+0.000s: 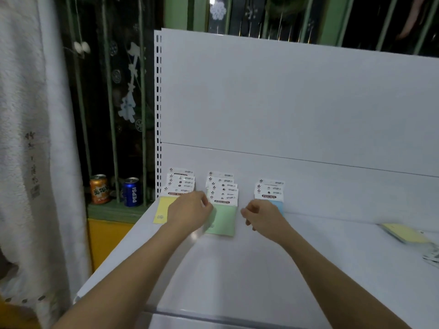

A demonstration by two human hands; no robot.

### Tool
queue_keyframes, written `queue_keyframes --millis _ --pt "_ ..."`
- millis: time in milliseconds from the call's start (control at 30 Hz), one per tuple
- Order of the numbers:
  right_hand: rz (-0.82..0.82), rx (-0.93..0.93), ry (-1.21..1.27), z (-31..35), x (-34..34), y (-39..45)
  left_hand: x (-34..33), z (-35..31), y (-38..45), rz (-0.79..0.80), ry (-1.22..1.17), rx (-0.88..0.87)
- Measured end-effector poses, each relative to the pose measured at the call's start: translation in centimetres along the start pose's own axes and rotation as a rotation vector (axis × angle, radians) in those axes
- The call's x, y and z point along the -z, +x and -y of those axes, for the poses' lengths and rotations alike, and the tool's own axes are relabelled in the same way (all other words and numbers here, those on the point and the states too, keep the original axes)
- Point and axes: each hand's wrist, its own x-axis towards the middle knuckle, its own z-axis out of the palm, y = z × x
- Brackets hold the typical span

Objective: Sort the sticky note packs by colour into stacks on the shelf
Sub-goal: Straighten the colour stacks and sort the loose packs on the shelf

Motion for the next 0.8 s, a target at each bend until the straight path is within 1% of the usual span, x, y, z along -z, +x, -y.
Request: queue_keyframes --millis 100,200,333,600,800 --pt "0.062 -0.010 -0.130 0.4 1.4 -1.3 0.7 -0.9 -0.6 0.116 0.005 -0.015" --pt "0.041 -0.050 -0.294 0.7 2.6 -3.2 0.8 -2.3 -1.3 0.212 0.014 -0.072" --pt "-0.001 -0.098 -0.432 0.4 4.1 -6.3 0.2 -4.9 -3.0 0.241 0.066 -0.187" --pt "-0.071 -0.222 -0.504 -2.4 8.3 -12.3 -1.6 -10.9 -7.9 0.307 0.005 -0.330" --pt "-0.158 -0.255 -0.474 -6.4 12.7 -16.3 -3.5 -17.7 -11.9 0.313 -0.068 -0.385"
